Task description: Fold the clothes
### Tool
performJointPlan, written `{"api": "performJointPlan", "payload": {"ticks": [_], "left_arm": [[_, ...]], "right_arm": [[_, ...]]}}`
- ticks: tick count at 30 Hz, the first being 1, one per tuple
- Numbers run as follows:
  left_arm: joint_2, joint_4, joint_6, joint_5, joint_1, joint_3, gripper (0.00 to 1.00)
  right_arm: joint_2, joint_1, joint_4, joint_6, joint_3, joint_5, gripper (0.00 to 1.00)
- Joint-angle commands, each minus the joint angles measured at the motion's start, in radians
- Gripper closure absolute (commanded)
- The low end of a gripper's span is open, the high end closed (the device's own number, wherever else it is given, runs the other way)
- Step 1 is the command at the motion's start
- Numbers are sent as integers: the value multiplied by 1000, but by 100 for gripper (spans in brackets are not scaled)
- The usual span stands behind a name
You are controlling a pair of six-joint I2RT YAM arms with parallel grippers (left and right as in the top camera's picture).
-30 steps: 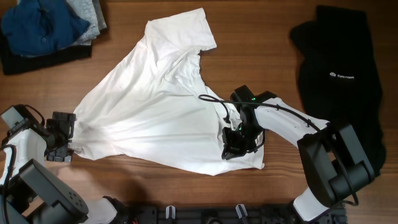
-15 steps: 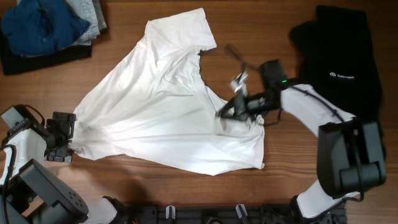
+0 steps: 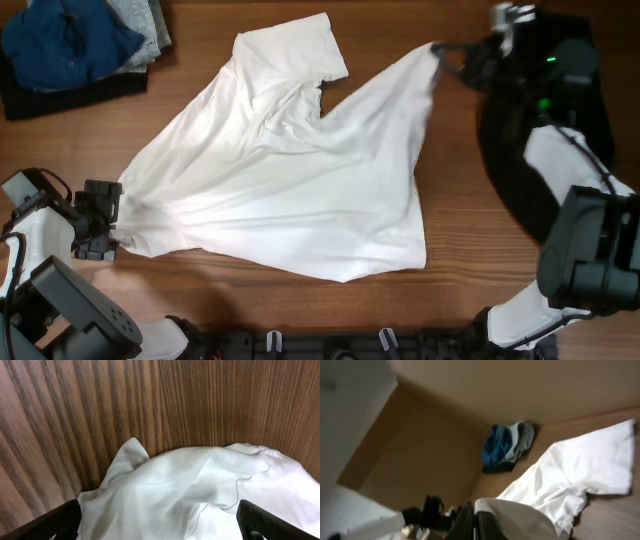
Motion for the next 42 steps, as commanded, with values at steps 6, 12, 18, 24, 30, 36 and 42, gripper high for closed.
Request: {"api": "performJointPlan", "payload": {"ticks": [6,12,18,24,30,36,42], "left_arm": [[-15,1,16,106,6,6,0],[-15,38,69,261,-27,7,0],[-39,89,109,304,-132,7,0],[-161,129,137,238,-216,7,0],[-293,40,134,84,-216,7,0],[-349,-27,135,67,-217,7,0],[-350,-35,151,67,-217,7,1]], "right_arm": [[5,-96,-243,-56,96,173,96],[5,-98,-575,-261,98,482,96],[5,-112,-835,-366,160,712,59],[3,-113,-1300,-519,437,969,24],[-2,-109,-1689,-612,709,996,20],[-20,-29,-2004,-750,730,928,27],[-58,136,-2149,-726,727,1043,29]]}}
